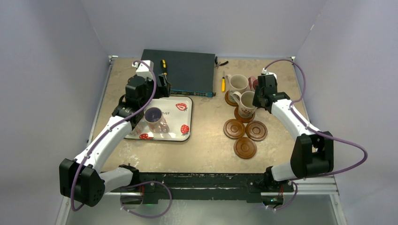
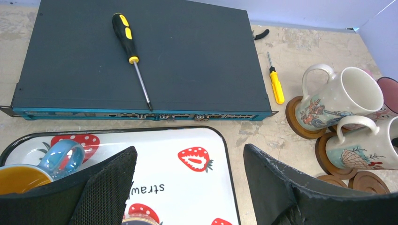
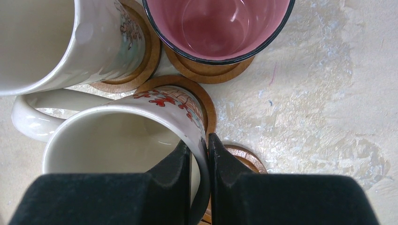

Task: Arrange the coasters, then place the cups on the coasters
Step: Place the cup on the coaster.

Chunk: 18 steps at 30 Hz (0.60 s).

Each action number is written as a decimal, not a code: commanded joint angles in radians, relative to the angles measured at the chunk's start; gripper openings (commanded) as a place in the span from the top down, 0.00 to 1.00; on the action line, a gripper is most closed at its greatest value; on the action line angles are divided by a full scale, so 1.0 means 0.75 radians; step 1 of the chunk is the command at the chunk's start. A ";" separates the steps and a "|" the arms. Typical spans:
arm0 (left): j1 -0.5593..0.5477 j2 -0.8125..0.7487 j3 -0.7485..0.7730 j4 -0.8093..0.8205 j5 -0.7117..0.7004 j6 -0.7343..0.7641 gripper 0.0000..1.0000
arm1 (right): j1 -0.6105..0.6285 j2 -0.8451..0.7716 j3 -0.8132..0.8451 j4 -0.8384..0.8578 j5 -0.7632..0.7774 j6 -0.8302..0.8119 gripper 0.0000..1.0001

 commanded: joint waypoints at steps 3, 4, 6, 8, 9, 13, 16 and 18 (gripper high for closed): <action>0.006 0.001 0.053 0.016 -0.012 0.010 0.20 | -0.001 0.026 0.042 0.043 0.062 0.061 1.00; 0.007 0.001 0.054 0.016 -0.010 0.010 0.20 | -0.003 0.029 0.044 0.040 0.061 0.060 1.00; 0.007 0.001 0.054 0.016 -0.011 0.010 0.21 | -0.002 0.035 0.050 0.034 0.064 0.062 1.00; 0.007 0.001 0.053 0.017 -0.011 0.010 0.20 | -0.003 0.040 0.052 0.029 0.065 0.063 0.96; 0.006 0.001 0.054 0.016 -0.010 0.010 0.21 | -0.003 0.041 0.054 0.029 0.065 0.064 0.93; 0.007 0.001 0.054 0.016 -0.013 0.010 0.20 | -0.003 0.047 0.062 0.020 0.065 0.065 0.83; 0.008 0.001 0.054 0.016 -0.012 0.010 0.20 | -0.002 0.041 0.066 0.014 0.071 0.062 0.74; 0.006 0.001 0.053 0.016 -0.012 0.010 0.21 | -0.003 0.035 0.068 0.011 0.071 0.063 0.68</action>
